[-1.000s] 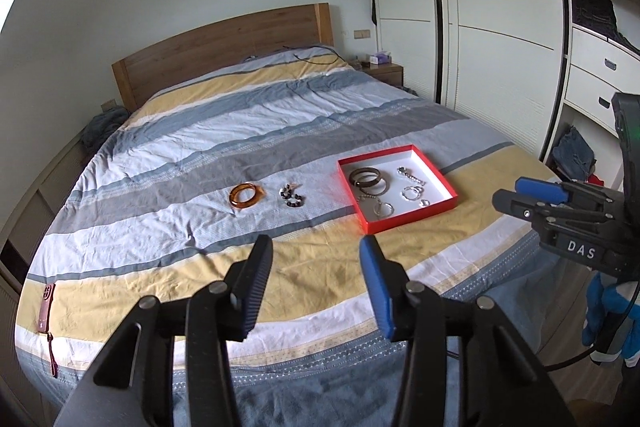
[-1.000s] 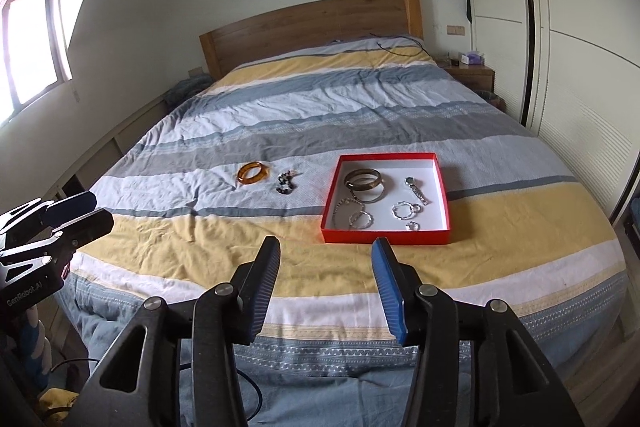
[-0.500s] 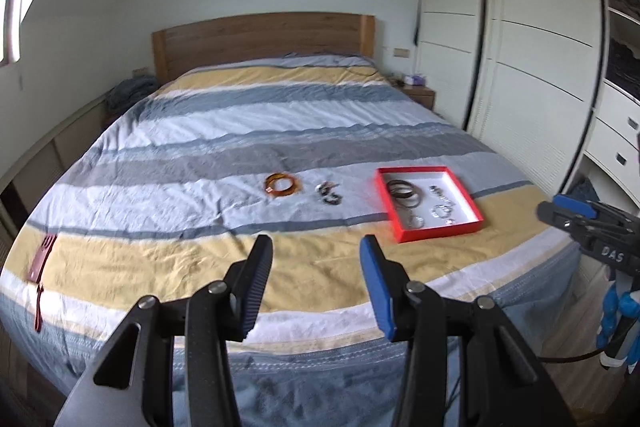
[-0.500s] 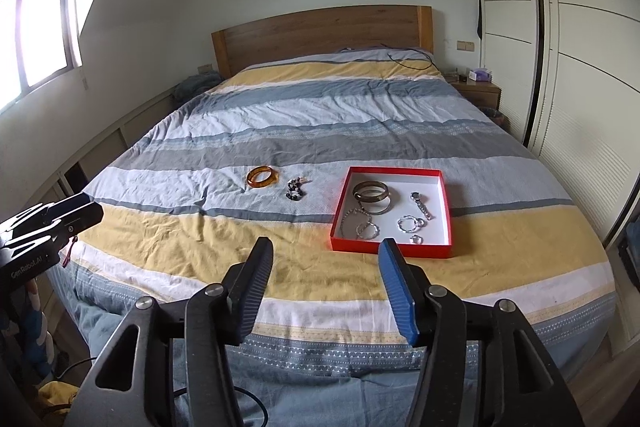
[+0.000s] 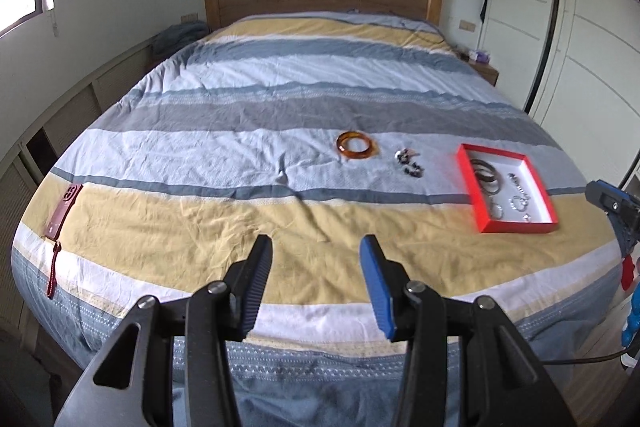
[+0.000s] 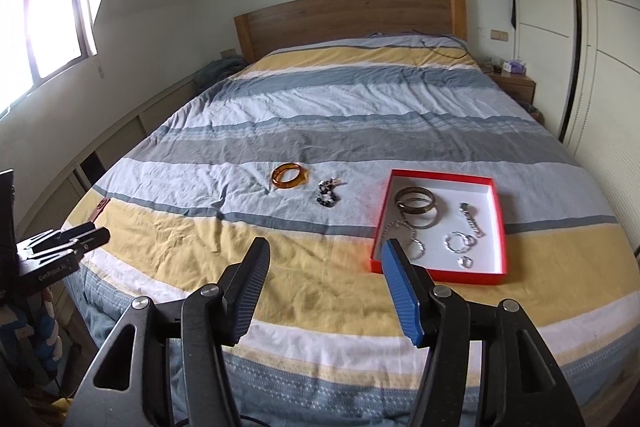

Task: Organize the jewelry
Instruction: 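Lift both open tools away from the red box, then grasp the amber bangle with the left tool while the right tool grasps the beaded bracelet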

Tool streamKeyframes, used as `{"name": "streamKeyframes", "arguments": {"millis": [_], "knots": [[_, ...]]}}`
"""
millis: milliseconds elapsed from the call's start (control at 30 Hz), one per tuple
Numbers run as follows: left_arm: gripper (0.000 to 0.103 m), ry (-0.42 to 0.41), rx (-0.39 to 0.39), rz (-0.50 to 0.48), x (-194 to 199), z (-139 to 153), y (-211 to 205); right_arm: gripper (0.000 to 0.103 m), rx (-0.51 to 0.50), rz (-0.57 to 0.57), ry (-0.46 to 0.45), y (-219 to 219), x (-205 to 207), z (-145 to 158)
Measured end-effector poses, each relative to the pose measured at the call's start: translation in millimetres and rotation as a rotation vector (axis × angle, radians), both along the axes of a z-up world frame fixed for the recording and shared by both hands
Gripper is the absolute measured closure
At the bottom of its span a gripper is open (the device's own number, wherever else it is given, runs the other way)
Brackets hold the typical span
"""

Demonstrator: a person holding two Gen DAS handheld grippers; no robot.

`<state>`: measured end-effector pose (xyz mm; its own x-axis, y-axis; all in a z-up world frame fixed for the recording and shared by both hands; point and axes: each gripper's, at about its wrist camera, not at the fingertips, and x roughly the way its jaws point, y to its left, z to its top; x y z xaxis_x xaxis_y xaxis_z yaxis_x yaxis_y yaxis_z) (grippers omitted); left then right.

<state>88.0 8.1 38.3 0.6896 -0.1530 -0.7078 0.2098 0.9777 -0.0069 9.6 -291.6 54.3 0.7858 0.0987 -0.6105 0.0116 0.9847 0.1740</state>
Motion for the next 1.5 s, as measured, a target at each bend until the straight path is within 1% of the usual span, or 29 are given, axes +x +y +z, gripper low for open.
{"name": "streamKeyframes", "arguments": {"millis": [200, 267, 367, 633, 833, 967, 1133, 1367, 1500], "knots": [[0.059, 0.090, 0.011, 0.007, 65.8, -37.8, -13.7, 0.044, 0.030, 0.040, 0.048, 9.2, 70.2, -29.8], [0.059, 0.118, 0.011, 0.009, 90.6, -51.0, -19.3, 0.044, 0.024, 0.055, 0.065, 12.6, 92.6, -39.2], [0.059, 0.139, 0.014, 0.012, 123.8, -67.3, -28.1, 0.044, 0.023, 0.072, 0.096, 15.6, 128.9, -56.9], [0.059, 0.163, 0.007, 0.003, 203.6, -102.5, -51.0, 0.044, 0.028, 0.094, 0.161, 22.1, 212.9, -102.4], [0.059, 0.155, -0.029, 0.002, 259.3, -119.2, -64.3, 0.044, 0.040, 0.089, 0.204, 26.9, 264.2, -138.3], [0.059, 0.153, -0.059, -0.010, 292.9, -131.6, -76.1, 0.044, 0.038, 0.090, 0.227, 29.2, 290.3, -157.5], [0.059, 0.157, -0.071, -0.030, 318.7, -150.6, -93.6, 0.043, 0.042, 0.082, 0.243, 30.2, 313.8, -177.2], [0.059, 0.177, -0.057, -0.052, 328.7, -179.0, -107.1, 0.043, 0.040, 0.069, 0.251, 31.7, 327.0, -198.8], [0.059, 0.178, -0.052, -0.053, 333.0, -186.9, -109.9, 0.043, 0.034, 0.058, 0.236, 31.5, 329.8, -204.6]]}}
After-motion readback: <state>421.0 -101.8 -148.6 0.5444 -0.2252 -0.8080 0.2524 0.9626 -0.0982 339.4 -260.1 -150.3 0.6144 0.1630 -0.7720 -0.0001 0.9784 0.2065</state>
